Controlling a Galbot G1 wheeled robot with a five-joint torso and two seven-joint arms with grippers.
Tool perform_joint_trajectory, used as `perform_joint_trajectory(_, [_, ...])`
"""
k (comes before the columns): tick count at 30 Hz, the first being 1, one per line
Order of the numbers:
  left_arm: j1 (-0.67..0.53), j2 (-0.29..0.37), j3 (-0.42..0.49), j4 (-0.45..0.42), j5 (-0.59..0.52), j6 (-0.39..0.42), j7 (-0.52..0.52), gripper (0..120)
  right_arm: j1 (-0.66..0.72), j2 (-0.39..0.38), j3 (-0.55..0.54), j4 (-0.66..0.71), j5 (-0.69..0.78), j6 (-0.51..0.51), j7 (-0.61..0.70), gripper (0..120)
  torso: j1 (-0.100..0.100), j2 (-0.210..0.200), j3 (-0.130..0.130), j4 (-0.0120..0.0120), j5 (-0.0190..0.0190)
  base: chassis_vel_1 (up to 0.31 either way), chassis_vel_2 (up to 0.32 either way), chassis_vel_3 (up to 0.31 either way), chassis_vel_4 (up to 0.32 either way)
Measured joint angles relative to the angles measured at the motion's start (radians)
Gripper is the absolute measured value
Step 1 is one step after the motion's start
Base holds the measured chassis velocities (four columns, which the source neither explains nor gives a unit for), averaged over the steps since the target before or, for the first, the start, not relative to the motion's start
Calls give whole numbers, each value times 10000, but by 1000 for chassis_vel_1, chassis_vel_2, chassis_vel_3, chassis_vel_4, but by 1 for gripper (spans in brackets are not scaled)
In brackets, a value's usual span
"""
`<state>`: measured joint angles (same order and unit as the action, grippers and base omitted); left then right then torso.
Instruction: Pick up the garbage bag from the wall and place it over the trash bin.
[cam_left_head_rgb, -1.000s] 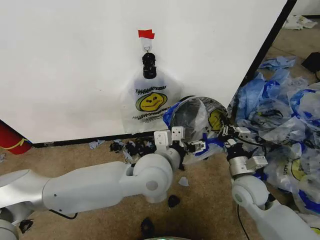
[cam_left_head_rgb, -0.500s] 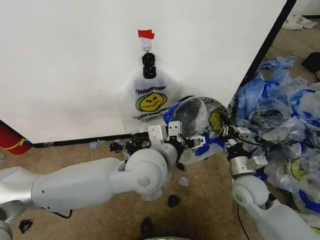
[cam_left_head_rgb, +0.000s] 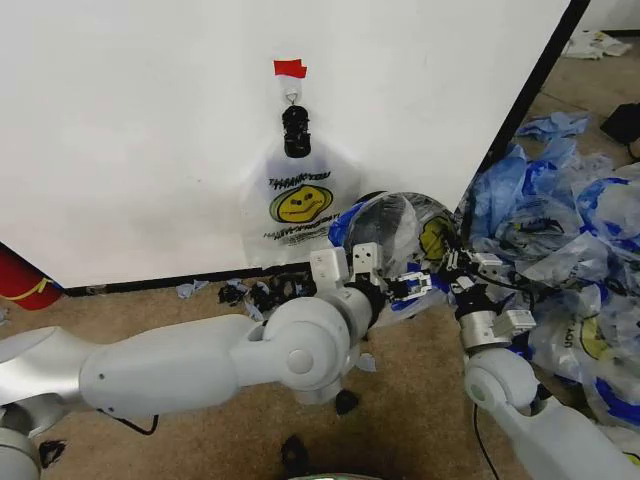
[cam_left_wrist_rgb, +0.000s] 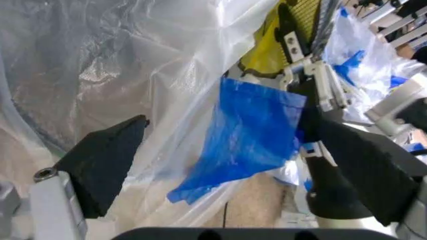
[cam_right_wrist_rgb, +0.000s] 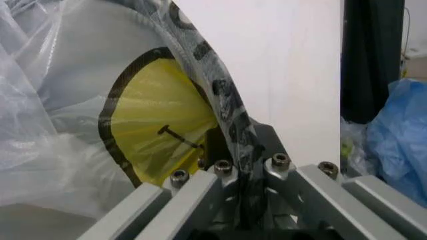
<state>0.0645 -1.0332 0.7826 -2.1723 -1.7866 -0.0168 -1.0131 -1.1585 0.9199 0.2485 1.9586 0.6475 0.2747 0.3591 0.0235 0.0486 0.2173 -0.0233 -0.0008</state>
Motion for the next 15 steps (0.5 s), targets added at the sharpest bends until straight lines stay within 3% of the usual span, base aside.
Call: perform_joint_trajectory(15, [-37,-328,218,541,237,7,-146,100,-111,118,13,91,-39,9,2,0,0,0,0,1,-2,0,0,0,0])
